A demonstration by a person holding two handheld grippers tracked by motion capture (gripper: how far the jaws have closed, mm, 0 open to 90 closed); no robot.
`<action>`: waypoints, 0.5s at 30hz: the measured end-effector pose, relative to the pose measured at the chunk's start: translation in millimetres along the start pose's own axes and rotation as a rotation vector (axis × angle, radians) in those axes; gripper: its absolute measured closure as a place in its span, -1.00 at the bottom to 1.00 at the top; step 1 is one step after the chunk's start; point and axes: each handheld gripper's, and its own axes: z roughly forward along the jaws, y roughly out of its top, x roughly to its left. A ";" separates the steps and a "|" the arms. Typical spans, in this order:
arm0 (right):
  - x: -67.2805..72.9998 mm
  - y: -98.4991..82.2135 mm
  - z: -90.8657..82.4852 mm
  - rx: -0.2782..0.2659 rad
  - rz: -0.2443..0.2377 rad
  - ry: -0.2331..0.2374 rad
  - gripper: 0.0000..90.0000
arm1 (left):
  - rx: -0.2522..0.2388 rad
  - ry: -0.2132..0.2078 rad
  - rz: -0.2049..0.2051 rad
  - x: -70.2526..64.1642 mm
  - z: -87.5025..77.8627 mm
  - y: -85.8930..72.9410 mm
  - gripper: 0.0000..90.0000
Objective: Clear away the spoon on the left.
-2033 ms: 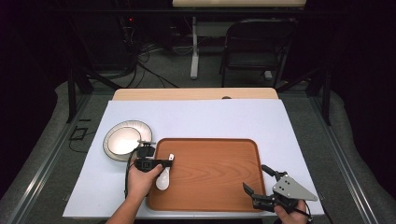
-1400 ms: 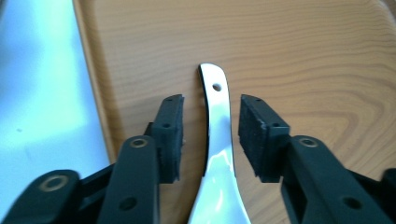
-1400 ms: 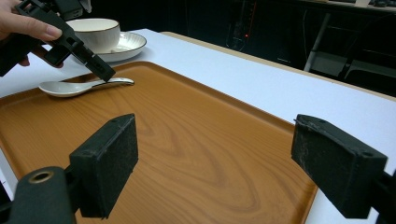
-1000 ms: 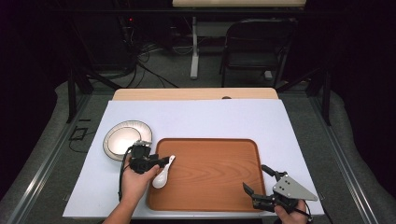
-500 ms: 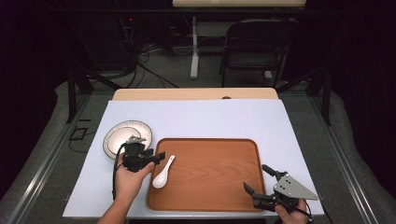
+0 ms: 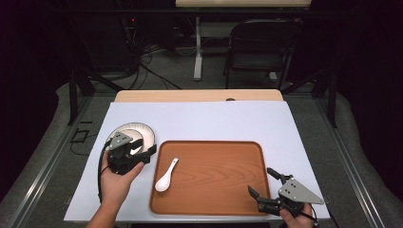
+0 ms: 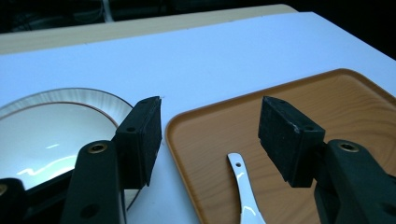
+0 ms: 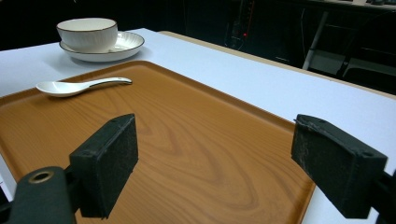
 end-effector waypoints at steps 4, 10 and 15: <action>0.4 0.0 0.2 -0.002 -0.001 -0.001 -0.68 | -0.016 0.012 0.016 3.0 -9.2 -4.6 -0.13; 1.0 0.1 -0.2 0.000 -0.006 -0.004 -0.68 | -0.054 0.048 0.007 11.8 -30.5 -28.0 -0.15; 1.6 0.1 0.0 0.001 -0.008 -0.004 -0.68 | -0.070 0.080 -0.016 20.6 -41.8 -48.9 -0.15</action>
